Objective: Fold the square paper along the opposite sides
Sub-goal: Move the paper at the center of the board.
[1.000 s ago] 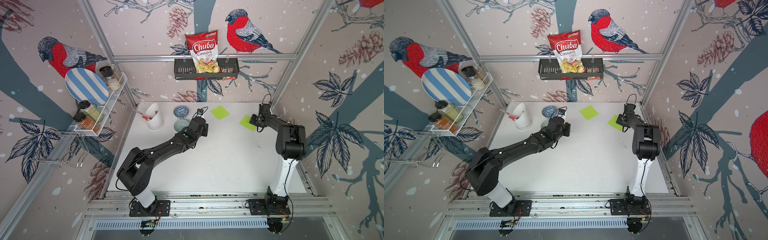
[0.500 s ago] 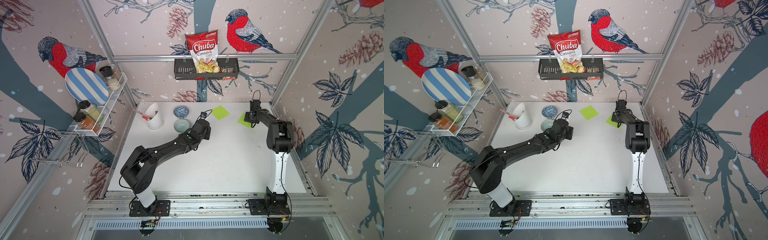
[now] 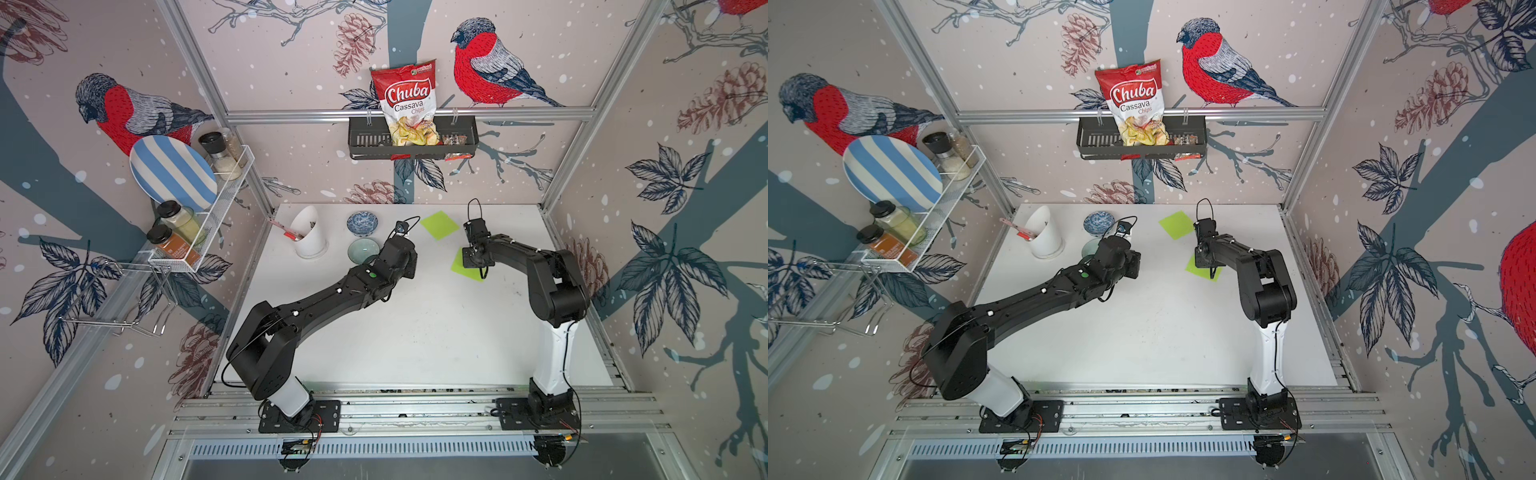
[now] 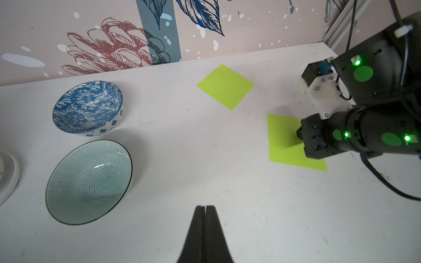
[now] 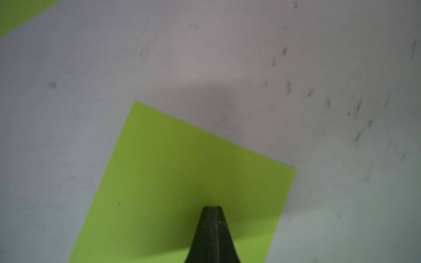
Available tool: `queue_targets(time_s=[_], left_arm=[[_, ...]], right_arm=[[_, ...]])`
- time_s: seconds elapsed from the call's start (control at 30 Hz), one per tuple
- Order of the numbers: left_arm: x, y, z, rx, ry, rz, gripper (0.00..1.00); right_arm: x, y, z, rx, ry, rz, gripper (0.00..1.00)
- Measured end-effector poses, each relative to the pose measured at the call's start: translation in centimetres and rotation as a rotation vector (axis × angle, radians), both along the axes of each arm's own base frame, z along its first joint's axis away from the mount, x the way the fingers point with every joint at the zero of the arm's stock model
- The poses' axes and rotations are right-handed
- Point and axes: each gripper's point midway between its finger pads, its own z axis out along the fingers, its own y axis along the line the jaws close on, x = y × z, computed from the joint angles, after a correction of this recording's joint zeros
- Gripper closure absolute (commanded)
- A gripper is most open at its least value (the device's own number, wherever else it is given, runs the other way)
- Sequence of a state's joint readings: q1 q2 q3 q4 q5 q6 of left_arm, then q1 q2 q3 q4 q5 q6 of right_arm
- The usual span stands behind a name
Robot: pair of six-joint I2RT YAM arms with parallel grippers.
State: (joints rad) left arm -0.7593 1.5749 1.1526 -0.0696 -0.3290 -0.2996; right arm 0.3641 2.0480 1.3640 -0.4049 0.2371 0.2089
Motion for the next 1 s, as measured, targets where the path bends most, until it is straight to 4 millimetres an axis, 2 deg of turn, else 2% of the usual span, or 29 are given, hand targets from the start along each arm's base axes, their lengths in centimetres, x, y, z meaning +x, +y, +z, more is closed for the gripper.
queue_targets(time_s=[0.2, 0.33, 0.47, 0.67, 0.7, 0.77, 0.8, 0.83, 0.87, 0.93, 1.0], left_arm=[[-0.8, 1.0, 1.5, -0.011, -0.010, 0.016, 1.00], [-1.5, 1.6, 1.4, -0.007, 0.007, 0.017, 1.00], [-2.3, 1.5, 0.8, -0.028, 0.040, -0.001, 1.00], [-3.5, 0.8, -0.3, -0.058, 0.110, -0.052, 1.00], [-3.6, 0.6, -0.3, -0.065, 0.116, -0.060, 1.00], [-3.7, 0.3, 0.0, -0.078, 0.125, -0.070, 1.00], [-3.8, 0.1, 0.2, -0.090, 0.132, -0.077, 1.00], [-3.8, -0.1, 0.3, -0.092, 0.134, -0.080, 1.00], [-3.9, -0.5, 0.3, -0.096, 0.148, -0.096, 1.00], [-3.8, -1.5, -0.1, -0.101, 0.183, -0.124, 1.00], [-3.7, -3.0, -1.5, -0.098, 0.244, -0.168, 1.00]], right_arm=[[-6.4, 5.8, -0.1, 0.004, 0.052, 0.157, 1.00], [-9.6, 8.3, -0.2, 0.006, 0.060, 0.232, 1.00], [-11.4, 9.7, -0.1, 0.024, 0.055, 0.267, 1.00], [-12.5, 10.9, 0.5, 0.077, 0.069, 0.285, 1.00], [-12.6, 11.1, 1.0, 0.088, 0.063, 0.286, 1.00], [-12.5, 11.5, 3.4, 0.125, 0.018, 0.281, 1.00], [-12.4, 11.6, 4.9, 0.148, -0.014, 0.277, 0.91], [-12.2, 11.7, 6.8, 0.181, -0.056, 0.266, 0.75], [-12.0, 11.6, 8.7, 0.210, -0.100, 0.258, 0.68], [-11.7, 11.2, 11.5, 0.261, -0.172, 0.231, 0.59], [-11.7, 10.1, 12.6, 0.291, -0.212, 0.194, 0.54]])
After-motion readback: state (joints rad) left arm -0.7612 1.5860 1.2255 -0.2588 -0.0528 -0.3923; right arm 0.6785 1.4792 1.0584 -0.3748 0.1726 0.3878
